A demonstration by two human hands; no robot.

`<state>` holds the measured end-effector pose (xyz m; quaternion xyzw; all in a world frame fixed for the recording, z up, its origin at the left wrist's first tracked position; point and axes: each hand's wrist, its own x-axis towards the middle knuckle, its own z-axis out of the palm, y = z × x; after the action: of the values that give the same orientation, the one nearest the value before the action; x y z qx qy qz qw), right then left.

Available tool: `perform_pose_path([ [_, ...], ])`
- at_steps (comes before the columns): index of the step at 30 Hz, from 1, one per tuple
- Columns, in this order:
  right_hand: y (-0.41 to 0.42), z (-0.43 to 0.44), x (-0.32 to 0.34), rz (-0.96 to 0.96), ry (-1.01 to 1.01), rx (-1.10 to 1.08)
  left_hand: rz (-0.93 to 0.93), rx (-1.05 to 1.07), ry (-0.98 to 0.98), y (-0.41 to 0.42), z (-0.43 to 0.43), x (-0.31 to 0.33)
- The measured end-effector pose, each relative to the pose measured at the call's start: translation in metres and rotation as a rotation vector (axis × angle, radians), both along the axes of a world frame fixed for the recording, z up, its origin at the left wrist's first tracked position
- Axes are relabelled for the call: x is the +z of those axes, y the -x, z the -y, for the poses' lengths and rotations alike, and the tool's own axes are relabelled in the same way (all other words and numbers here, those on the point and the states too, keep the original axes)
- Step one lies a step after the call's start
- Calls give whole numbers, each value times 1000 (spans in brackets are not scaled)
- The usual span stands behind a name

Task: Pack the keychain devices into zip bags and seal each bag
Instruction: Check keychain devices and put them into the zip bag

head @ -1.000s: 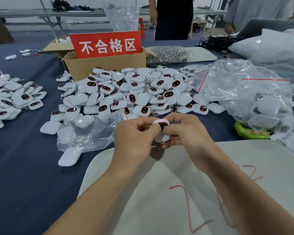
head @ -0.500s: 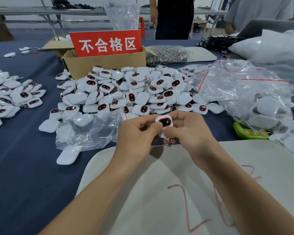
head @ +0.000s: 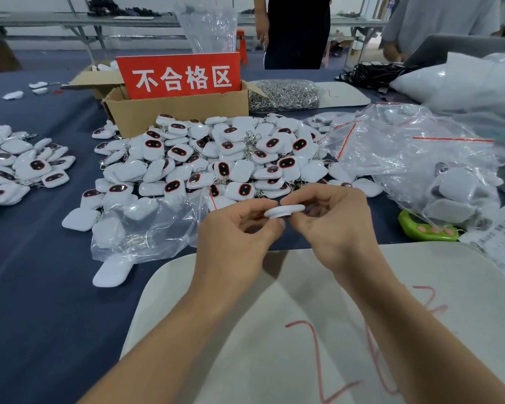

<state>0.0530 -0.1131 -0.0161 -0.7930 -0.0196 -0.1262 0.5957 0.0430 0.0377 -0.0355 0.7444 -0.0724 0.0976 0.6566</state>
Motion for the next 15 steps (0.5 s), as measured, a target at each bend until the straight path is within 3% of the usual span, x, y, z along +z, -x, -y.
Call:
perform_pose_path([
  [11,-1,3,-2,69,121,13,-55,-48,19,-5,-1,-2],
  [15,-2,3,-2,-6,-5,57,-56,-27,75,-4,-1,-2],
])
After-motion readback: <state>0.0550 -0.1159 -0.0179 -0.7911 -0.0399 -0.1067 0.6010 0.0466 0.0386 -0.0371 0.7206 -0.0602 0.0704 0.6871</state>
